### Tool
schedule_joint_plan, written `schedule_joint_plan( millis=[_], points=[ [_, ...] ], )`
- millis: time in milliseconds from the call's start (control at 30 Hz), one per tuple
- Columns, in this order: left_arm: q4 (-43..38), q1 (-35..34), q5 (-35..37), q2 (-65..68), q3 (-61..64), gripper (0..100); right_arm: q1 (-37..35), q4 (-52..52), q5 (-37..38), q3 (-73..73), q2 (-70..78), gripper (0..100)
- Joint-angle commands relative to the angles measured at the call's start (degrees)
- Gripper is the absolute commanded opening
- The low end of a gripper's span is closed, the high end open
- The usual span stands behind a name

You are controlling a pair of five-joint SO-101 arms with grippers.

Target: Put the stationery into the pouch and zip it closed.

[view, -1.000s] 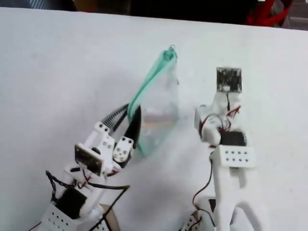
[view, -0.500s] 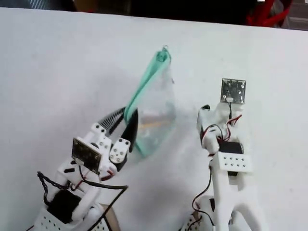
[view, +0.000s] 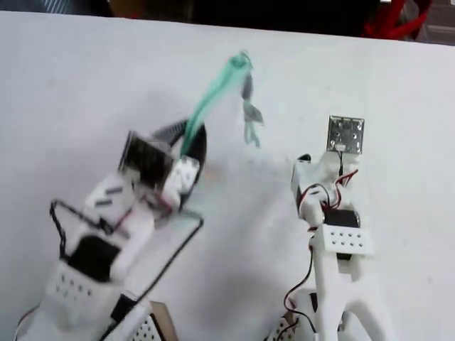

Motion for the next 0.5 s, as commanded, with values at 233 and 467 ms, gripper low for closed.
schedule_joint_plan(
  millis=[233,467],
  points=[
    [-15.21,-7.78,-5.63,19.03,-18.90,2,2.42,-4.88,-0.09,0.79,0.04,18.7],
    [-18.99,-3.38,-13.80,31.43,-18.46,2,2.51,-5.05,-0.09,0.79,0.04,18.7]
  ],
)
